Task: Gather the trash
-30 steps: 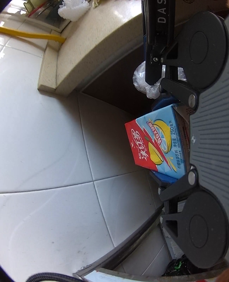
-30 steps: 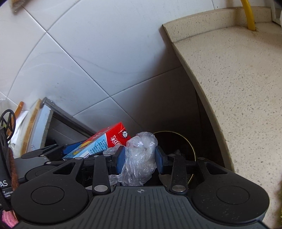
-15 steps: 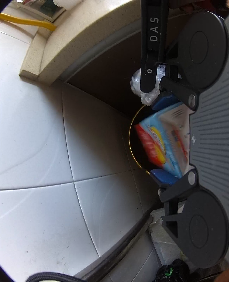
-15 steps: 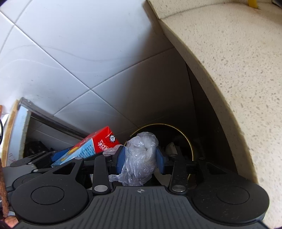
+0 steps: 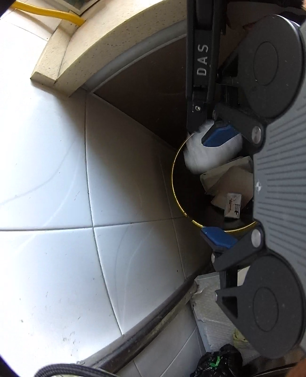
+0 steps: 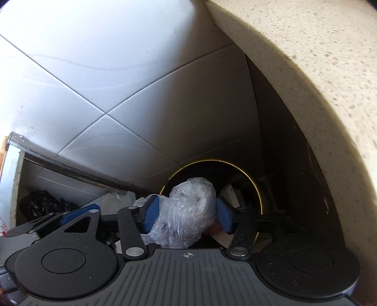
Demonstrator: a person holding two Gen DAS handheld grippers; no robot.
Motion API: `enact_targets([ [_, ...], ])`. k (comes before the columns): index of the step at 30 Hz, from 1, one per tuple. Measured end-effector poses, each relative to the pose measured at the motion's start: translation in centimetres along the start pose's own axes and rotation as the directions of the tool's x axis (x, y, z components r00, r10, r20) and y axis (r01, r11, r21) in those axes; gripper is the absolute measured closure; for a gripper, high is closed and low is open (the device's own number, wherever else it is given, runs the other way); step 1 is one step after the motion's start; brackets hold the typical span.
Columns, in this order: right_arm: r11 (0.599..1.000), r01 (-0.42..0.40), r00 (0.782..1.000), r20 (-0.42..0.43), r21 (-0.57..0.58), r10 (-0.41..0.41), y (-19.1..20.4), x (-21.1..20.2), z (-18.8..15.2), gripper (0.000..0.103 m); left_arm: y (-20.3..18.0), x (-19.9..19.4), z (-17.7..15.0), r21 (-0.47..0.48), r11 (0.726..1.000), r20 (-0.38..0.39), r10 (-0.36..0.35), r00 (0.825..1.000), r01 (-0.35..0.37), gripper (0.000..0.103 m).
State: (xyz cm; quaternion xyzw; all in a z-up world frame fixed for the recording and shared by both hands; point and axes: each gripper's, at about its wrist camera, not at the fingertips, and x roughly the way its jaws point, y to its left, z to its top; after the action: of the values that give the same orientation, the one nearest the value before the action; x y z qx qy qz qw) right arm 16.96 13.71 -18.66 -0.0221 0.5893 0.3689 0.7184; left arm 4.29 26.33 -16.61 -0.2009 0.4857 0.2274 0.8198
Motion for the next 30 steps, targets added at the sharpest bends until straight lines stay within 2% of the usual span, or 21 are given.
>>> enact_targets([
  [8,1.000,-0.003,1.000,0.005,-0.012,0.003,0.6,-0.4,0.4,0.038,-0.2,-0.8,0.3,0.007,1.000,0.029,-0.004,1.000,0.004,0.031],
  [12,1.000,-0.006,0.999,0.045,-0.020,0.007,0.5,-2.3,0.7,0.038,-0.2,-1.4,0.6,-0.009,1.000,0.042,-0.025,0.999,0.025,0.031],
  [19,0.998,-0.059,0.990,0.127,-0.011,0.060,0.1,-7.0,0.3,0.037,-1.9,-4.3,0.8,0.054,0.998,0.099,-0.014,0.995,0.009,0.030],
  [25,0.995,-0.093,0.964,0.246,-0.043,0.101,0.1,-13.3,-0.3,0.035,-4.4,-8.3,1.1,0.139,0.990,0.203,0.000,0.979,-0.029,0.022],
  [30,0.993,-0.099,0.937,0.331,-0.059,0.114,-0.8,-17.6,-1.5,0.033,-6.9,-10.9,1.1,0.207,0.978,0.252,-0.021,0.968,-0.033,0.019],
])
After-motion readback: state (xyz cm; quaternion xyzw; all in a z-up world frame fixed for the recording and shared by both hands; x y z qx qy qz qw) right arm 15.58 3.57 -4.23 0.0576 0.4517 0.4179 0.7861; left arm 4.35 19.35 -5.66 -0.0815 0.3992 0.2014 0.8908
